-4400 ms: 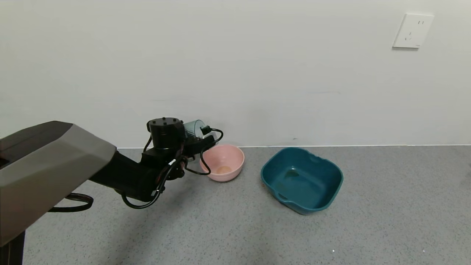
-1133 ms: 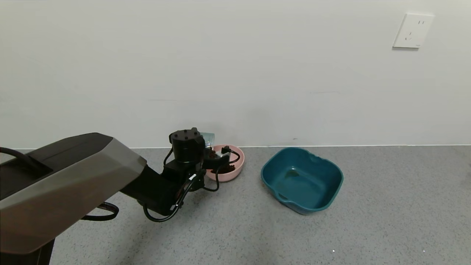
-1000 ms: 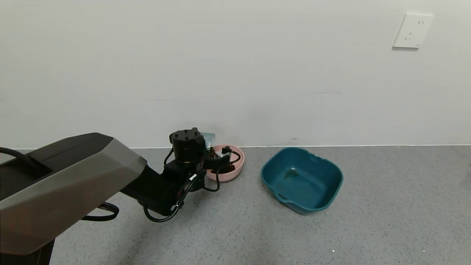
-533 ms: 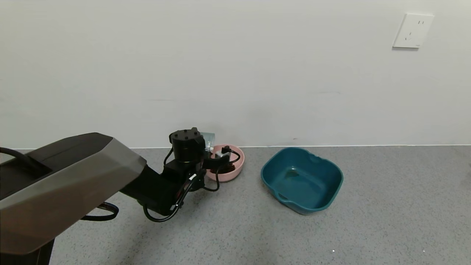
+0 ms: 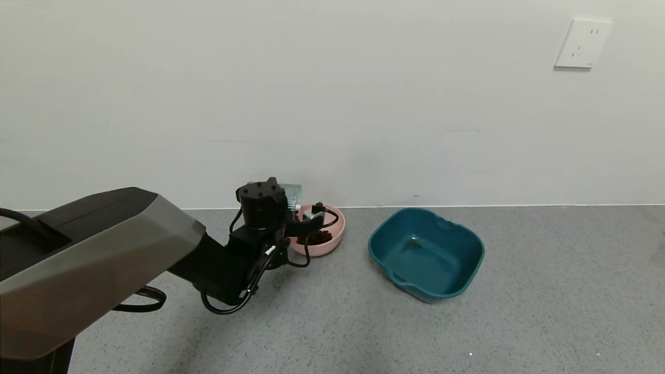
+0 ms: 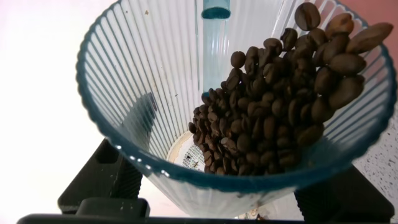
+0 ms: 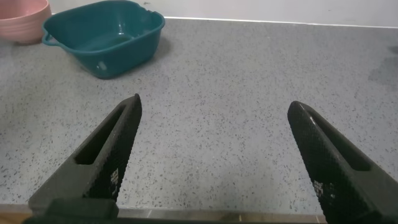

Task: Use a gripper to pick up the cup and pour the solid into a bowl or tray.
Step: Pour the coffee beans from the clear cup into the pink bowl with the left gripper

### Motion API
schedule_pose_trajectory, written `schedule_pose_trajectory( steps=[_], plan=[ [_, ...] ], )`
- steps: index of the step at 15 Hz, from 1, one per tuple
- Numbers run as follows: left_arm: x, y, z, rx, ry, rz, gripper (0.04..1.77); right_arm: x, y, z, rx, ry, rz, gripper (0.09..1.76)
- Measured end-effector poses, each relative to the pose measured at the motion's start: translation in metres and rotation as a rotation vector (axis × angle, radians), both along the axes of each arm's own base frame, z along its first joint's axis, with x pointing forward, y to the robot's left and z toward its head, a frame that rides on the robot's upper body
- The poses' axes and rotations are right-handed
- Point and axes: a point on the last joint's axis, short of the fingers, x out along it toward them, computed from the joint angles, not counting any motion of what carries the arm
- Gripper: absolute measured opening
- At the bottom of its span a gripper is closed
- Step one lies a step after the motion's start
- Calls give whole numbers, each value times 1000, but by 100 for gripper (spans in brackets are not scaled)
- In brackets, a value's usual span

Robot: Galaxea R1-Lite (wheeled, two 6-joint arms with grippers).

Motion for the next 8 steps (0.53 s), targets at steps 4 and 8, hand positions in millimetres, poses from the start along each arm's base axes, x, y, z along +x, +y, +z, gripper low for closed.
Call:
schedule_pose_trajectory(
  steps=[4, 8],
  plan=[
    [-2, 4, 0, -62, -13, 7, 133, 0, 0, 0, 0, 0, 0, 171],
    [-9, 6, 2, -209, -41, 7, 133, 0, 0, 0, 0, 0, 0, 171]
  ],
)
